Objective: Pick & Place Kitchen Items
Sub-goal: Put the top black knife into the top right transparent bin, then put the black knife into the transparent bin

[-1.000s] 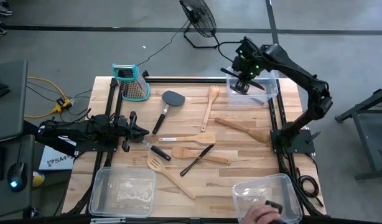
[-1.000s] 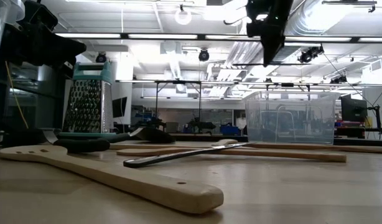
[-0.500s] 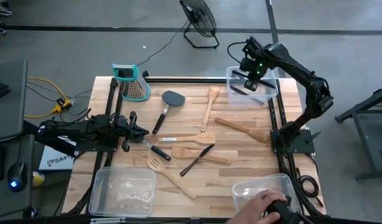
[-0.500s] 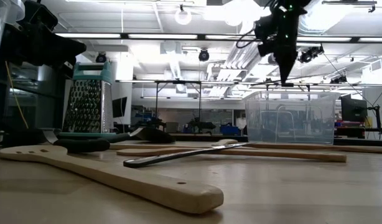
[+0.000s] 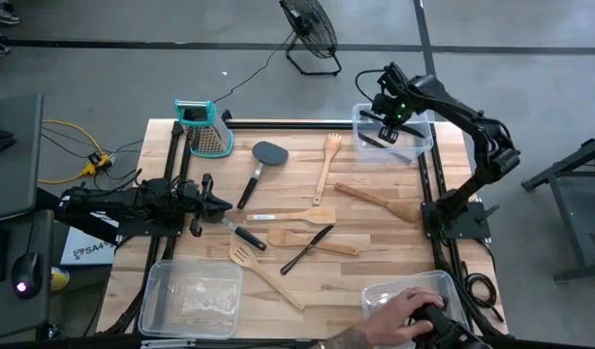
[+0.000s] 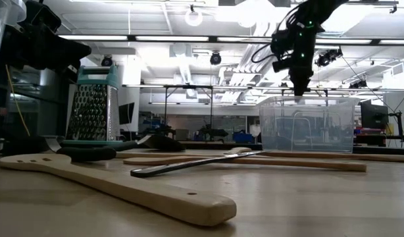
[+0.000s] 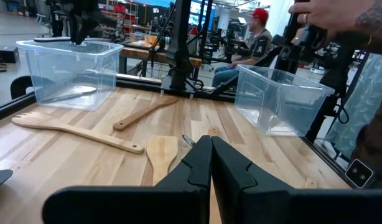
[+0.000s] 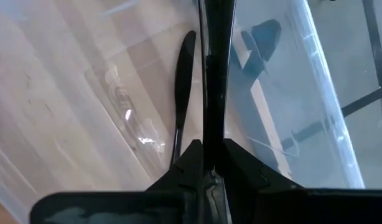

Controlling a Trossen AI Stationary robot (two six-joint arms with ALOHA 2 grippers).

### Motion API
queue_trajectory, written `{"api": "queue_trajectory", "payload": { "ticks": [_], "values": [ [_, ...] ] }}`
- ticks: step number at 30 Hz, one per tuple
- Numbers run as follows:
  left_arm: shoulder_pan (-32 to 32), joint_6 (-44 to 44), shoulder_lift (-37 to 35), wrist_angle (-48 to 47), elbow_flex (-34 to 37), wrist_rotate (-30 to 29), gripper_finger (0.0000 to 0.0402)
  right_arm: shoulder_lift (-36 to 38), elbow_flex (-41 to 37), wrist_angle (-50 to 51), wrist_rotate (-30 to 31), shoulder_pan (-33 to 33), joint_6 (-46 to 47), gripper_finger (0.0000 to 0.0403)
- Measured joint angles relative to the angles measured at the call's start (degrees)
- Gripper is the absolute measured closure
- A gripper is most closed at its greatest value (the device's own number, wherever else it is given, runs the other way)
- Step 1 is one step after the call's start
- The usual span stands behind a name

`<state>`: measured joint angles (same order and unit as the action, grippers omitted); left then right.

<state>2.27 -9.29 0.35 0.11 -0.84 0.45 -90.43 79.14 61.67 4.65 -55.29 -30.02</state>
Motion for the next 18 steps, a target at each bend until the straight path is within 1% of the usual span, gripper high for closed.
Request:
{"api": "queue_trajectory", "payload": {
  "ticks": [8,18],
  "values": [
    [0.01,0.01,0.0,0.01,0.0,0.0,0.0396,0.0,-2.11,-1.06,-0.39,-0.23,-0.03,0.0368],
    [0.01,0.01,0.0,0.01,0.0,0.0,0.0396,0.0,-3.04,-1.27,-0.08,-0.31,0.19,0.0339]
  ]
}}
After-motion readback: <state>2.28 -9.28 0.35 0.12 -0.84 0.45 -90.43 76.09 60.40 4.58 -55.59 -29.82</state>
